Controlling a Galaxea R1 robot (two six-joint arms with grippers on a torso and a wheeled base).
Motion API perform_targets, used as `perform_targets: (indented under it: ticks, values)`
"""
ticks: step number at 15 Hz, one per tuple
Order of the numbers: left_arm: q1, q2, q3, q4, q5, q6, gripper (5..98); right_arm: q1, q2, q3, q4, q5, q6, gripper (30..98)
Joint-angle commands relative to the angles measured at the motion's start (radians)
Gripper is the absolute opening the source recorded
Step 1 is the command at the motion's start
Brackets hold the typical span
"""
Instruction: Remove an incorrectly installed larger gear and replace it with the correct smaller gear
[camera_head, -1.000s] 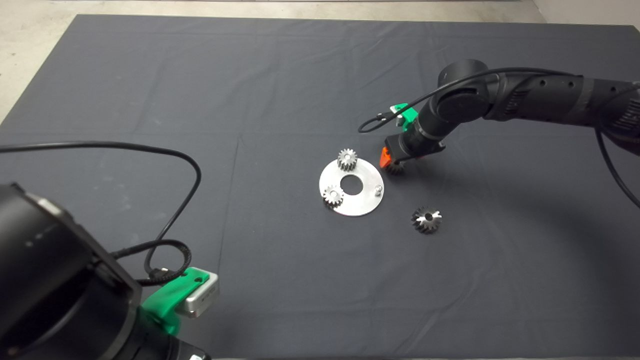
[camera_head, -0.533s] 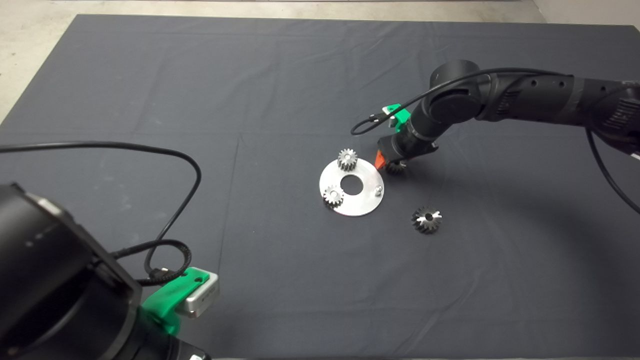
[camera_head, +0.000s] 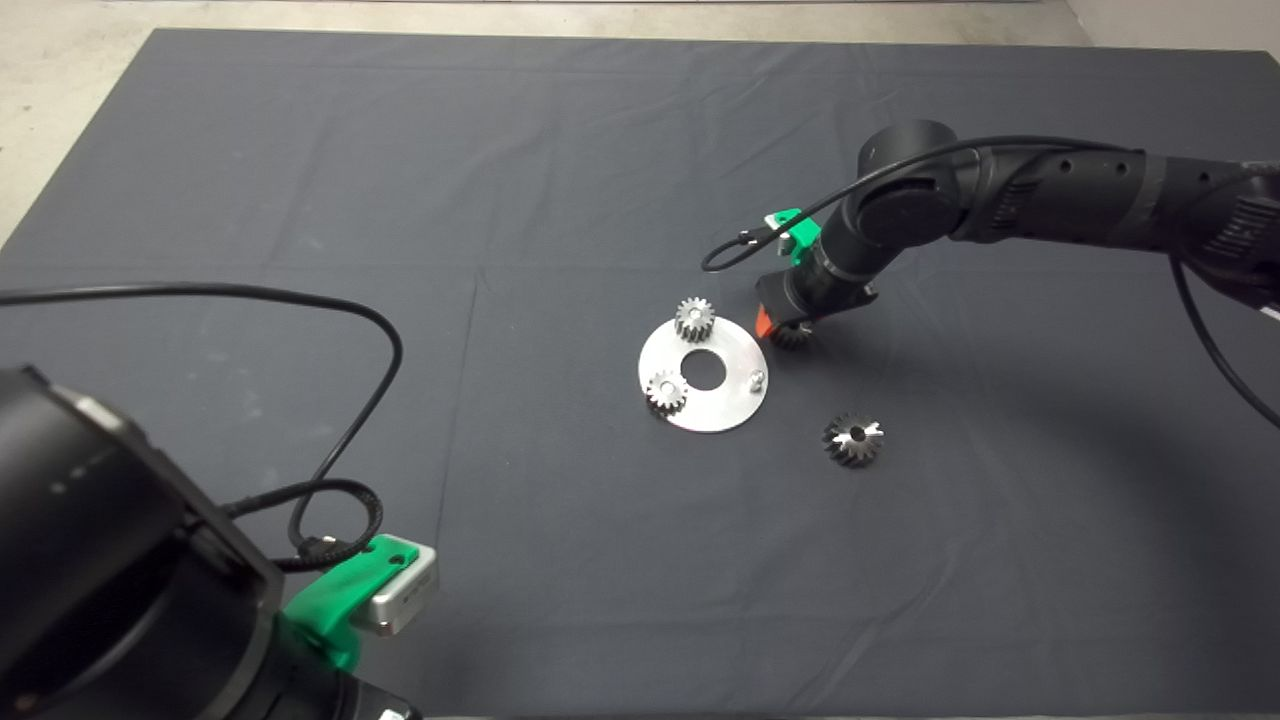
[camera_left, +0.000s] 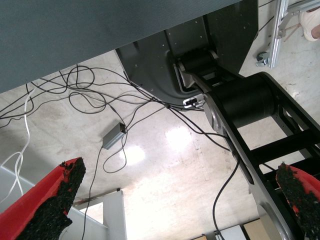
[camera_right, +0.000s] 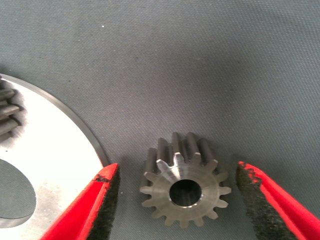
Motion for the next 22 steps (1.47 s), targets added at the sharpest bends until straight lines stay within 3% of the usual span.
perform_targets:
  ticks: [1, 12, 14, 22]
  values:
    - [-0.010, -0.001, 0.018, -0.016, 0.002, -0.005, 98.2, 0.028, 0.001, 0.002, -0.016, -0.014, 0.000, 61.1]
    - [-0.010, -0.001, 0.018, -0.017, 0.002, -0.005, 98.2, 0.027, 0.001, -0.019, -0.016, -0.020, 0.003, 51.0]
    - [-0.010, -0.001, 0.018, -0.017, 0.002, -0.005, 98.2, 0.027, 0.001, -0.019, -0.016, -0.018, 0.003, 46.7]
    - [-0.010, -0.001, 0.018, -0.017, 0.002, -0.005, 98.2, 0.025, -0.002, -0.019, -0.016, -0.009, 0.005, 46.4]
